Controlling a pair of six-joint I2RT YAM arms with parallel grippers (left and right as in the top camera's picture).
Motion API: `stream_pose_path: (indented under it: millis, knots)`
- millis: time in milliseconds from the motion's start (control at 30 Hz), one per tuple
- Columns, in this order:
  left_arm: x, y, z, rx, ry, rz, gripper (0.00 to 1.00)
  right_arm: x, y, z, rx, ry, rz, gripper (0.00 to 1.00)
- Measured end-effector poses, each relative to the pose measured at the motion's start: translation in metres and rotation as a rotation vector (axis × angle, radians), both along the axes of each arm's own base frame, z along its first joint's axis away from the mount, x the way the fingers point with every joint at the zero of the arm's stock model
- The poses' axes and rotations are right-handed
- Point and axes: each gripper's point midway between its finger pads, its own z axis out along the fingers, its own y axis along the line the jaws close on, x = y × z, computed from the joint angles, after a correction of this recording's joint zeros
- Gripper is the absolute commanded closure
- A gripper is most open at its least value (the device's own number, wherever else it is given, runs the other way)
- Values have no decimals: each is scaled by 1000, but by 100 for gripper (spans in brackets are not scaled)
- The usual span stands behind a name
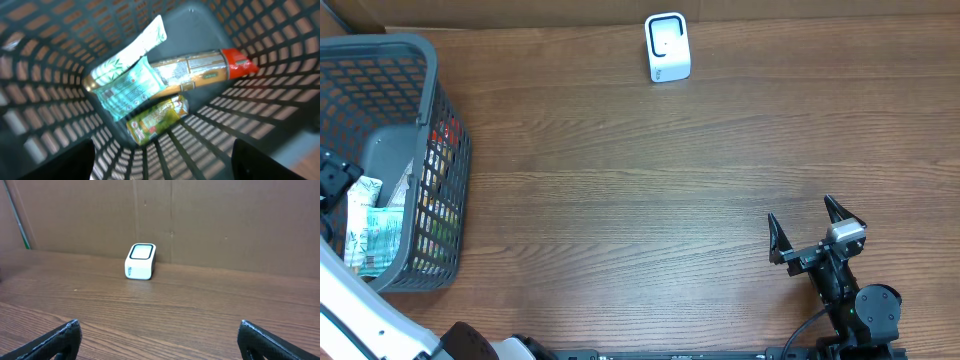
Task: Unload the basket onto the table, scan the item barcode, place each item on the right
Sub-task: 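Move the left gripper over the basket and reach down inside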
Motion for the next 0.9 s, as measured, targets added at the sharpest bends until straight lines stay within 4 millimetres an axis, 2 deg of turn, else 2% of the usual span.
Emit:
stream_pose_path:
  millis: [133, 267, 367, 500, 600, 800, 900]
  knots:
    - [11, 10, -34, 14, 51, -84, 21, 0, 0, 0, 0, 0, 0, 0]
    - [10, 15, -70, 19, 132, -145, 25, 0, 0, 0, 0, 0, 0, 0]
    - [12, 22, -92, 41, 161, -178, 24, 0, 0, 0, 0, 0, 0, 0]
    - [20, 31, -115, 90, 174, -237, 14, 0, 0, 0, 0, 0, 0, 0]
    - [28, 40, -132, 151, 183, -306, 12, 0, 0, 0, 0, 1, 0, 0]
    - [34, 49, -163, 281, 263, -518, 14, 0, 0, 0, 0, 1, 0, 0]
    - [36, 55, -172, 336, 281, -561, 16, 0, 0, 0, -1, 0, 0, 0]
